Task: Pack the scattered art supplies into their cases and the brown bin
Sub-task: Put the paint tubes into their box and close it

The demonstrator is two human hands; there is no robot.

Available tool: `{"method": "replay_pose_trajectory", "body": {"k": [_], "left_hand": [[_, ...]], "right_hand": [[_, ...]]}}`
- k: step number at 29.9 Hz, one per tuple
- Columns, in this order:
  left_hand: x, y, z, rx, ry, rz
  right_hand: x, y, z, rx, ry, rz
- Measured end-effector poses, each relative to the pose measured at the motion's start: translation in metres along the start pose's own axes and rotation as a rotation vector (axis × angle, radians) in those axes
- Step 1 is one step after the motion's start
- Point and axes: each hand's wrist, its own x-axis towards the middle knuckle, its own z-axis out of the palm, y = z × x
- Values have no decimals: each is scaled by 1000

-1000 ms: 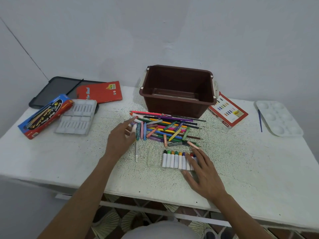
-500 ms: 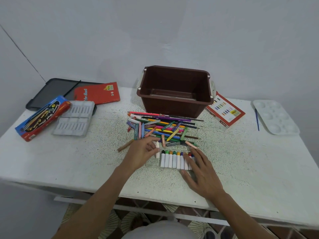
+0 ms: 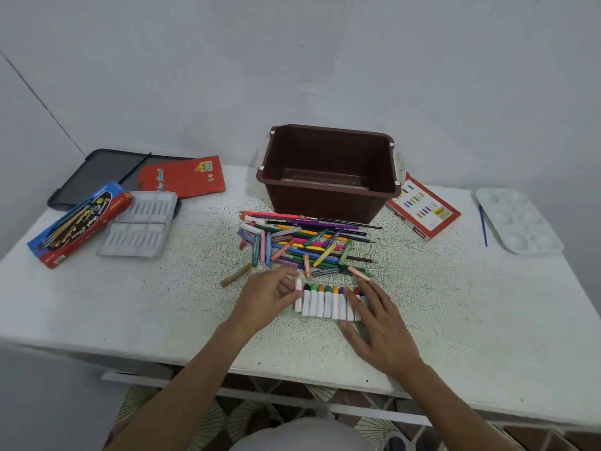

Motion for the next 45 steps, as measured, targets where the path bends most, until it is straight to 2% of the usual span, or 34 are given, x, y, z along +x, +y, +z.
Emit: {"method": "replay_pose_trajectory", "body": {"k": [9, 18, 30, 36, 39, 43, 45], "left_hand": [[-1, -9, 8, 126, 26, 160], [2, -19, 1, 174, -97, 167], [1, -23, 4, 222, -109, 219], [-3, -21, 2, 231, -14, 263], [10, -19, -8, 201, 145, 249], [43, -25, -31, 316, 356, 188], [57, -31, -43, 359, 398, 126]], "right_hand": [[0, -1, 0, 27, 14, -7], [0, 0, 0, 11, 9, -5], [-1, 0, 0, 7, 16, -10], [0, 0, 1, -7, 22, -21], [0, 1, 2, -4, 19, -20], [0, 0, 1, -4, 9, -9], [0, 0, 0, 5, 5, -6]]}}
